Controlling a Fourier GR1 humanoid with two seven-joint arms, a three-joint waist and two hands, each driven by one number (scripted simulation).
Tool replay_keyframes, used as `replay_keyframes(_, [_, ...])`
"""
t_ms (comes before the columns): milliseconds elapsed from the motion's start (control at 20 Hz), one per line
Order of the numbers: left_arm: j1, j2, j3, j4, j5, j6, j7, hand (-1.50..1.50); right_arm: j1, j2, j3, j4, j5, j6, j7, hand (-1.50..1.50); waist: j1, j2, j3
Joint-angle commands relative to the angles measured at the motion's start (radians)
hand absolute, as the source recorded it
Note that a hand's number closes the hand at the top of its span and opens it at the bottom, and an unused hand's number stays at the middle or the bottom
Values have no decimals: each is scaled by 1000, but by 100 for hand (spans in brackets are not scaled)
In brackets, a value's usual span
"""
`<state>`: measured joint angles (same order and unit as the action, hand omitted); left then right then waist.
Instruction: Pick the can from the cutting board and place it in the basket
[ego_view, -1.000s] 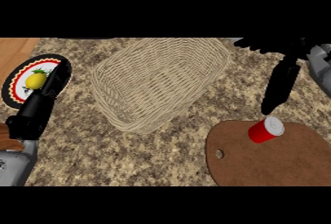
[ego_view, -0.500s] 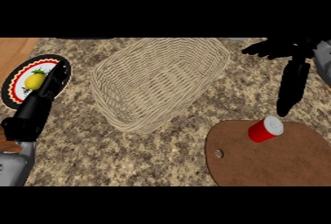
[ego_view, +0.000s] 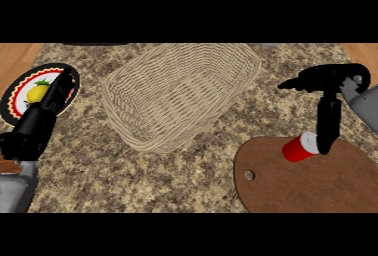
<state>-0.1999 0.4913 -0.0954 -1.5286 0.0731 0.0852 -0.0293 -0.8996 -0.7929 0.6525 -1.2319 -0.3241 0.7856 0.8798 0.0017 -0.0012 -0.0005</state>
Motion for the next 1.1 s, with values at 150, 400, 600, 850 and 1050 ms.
replay_keyframes(150, [18,-56,-14,-39,-37,18,31,0,106,29,14,-62,97,6,70,-150,-4,-1,0])
replay_keyframes(400, [19,-52,11,-48,-64,8,37,0,242,-5,-11,-146,192,-12,9,-150,-7,-2,1])
replay_keyframes(600, [28,-39,63,-14,-35,-63,-4,0,189,23,-122,-35,251,63,-53,-150,4,2,0])
replay_keyframes(850, [-13,-121,27,-27,-100,-17,43,0,329,86,-124,-169,365,8,-41,-150,-5,0,0])
replay_keyframes(1050, [41,-94,66,-70,-96,-66,41,0,392,89,-190,-194,431,16,-68,-150,-2,-1,1])
